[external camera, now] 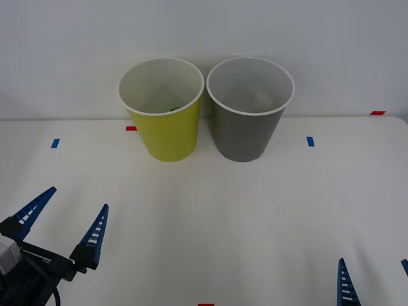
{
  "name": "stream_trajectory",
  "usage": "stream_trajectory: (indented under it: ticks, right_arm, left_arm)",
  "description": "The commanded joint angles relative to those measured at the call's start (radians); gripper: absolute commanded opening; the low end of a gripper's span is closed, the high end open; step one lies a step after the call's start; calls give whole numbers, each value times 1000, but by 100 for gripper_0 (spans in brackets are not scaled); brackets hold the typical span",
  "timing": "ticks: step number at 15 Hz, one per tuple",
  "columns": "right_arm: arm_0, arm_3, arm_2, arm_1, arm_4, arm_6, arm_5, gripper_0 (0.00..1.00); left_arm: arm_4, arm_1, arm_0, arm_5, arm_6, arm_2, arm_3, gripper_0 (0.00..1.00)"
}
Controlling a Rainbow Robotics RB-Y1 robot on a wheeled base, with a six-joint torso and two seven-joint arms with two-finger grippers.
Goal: Put cans in the gray bin and PET bottles in the light green bin.
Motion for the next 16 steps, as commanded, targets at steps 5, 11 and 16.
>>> stream_trajectory:
  ticks: [5,11,16]
  right_arm:
    - [0,0,0,0,0,0,0,100]
    - [0,0,0,0,0,0,0,100]
    - [0,0,0,0,0,0,0,100]
  left_arm:
    - [-68,-72,160,-188,-3,-11,120,100]
    - [-117,-162,297,-191,-10,17,120,100]
    - [-137,-193,352,-191,-11,36,122,100]
